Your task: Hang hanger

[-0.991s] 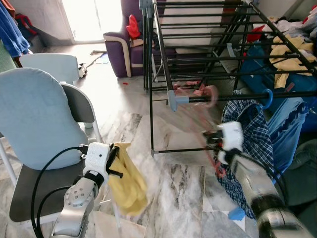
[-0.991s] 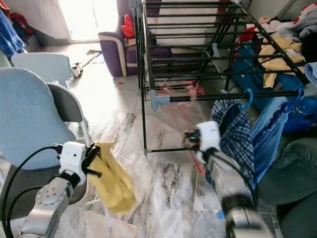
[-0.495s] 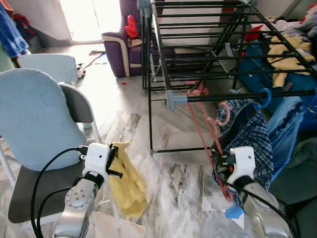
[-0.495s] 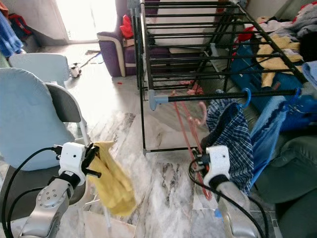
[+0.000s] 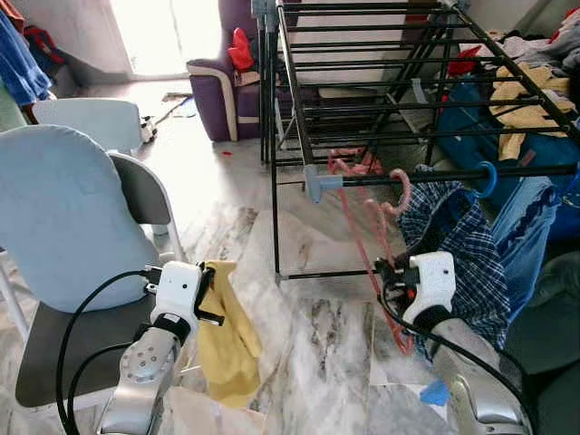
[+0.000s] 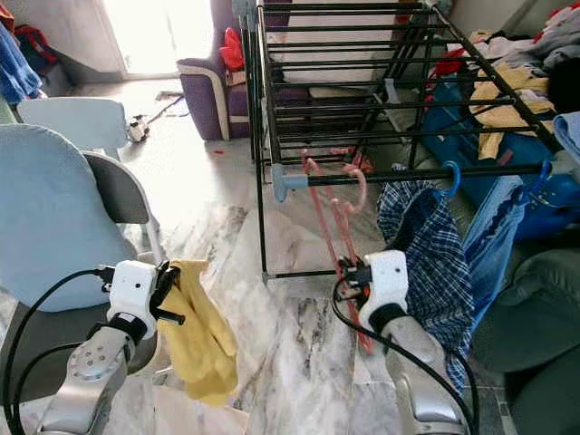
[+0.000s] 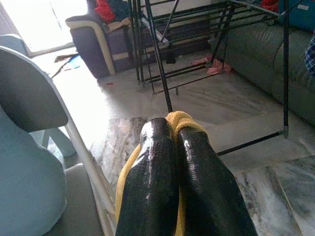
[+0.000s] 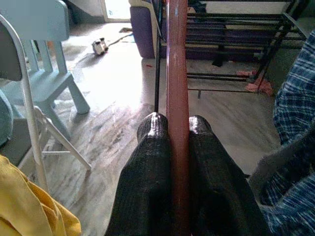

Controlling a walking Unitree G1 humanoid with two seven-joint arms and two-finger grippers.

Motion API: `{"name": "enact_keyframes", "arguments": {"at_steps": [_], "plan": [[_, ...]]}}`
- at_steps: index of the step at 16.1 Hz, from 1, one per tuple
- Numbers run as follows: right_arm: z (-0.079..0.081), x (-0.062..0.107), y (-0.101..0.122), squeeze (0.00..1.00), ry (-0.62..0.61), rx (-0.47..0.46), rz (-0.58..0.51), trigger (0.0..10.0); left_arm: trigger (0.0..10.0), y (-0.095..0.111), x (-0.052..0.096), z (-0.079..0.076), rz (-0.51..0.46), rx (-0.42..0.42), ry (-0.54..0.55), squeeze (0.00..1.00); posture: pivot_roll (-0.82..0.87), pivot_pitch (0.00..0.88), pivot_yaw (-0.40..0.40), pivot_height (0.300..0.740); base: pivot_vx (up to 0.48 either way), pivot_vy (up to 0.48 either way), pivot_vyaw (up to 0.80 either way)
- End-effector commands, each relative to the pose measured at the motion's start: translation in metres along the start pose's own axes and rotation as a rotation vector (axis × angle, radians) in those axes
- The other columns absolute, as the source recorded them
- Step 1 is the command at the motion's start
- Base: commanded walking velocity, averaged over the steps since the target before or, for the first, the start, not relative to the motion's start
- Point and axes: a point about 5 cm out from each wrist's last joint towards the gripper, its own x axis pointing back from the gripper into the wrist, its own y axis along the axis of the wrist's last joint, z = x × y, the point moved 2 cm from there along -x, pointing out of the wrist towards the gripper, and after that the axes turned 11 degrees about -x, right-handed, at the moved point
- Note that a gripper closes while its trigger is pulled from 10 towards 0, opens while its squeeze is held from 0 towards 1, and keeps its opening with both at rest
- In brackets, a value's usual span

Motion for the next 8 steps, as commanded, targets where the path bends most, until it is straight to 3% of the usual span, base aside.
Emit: {"name": "enact_keyframes", "arguments": {"at_steps": [1, 4, 8], "plan": [[0.0021, -0.0009, 0.0040, 0.00, 0.003, 0.002, -0.007, 10.0, 10.0, 0.0110, -0.0010, 0.0036, -0.045, -0.023, 0.016, 0.00, -0.08, 0.000, -0.010, 0.740, 0.000, 0.000, 0.00], [0.0031, -0.0003, 0.0030, 0.00, 0.002, 0.000, -0.002, 10.0, 10.0, 0.0129, -0.0027, 0.0019, -0.050, -0.029, 0.008, 0.00, -0.09, 0.000, -0.004, 0.740, -0.189, 0.000, 0.00], [0.0028, 0.0004, 0.0022, 0.00, -0.009, -0.008, 0.003, 10.0, 10.0, 0.0142, -0.0041, 0.0019, -0.052, -0.032, 0.004, 0.00, -0.09, 0.000, 0.000, 0.740, -0.333, 0.000, 0.00]]}}
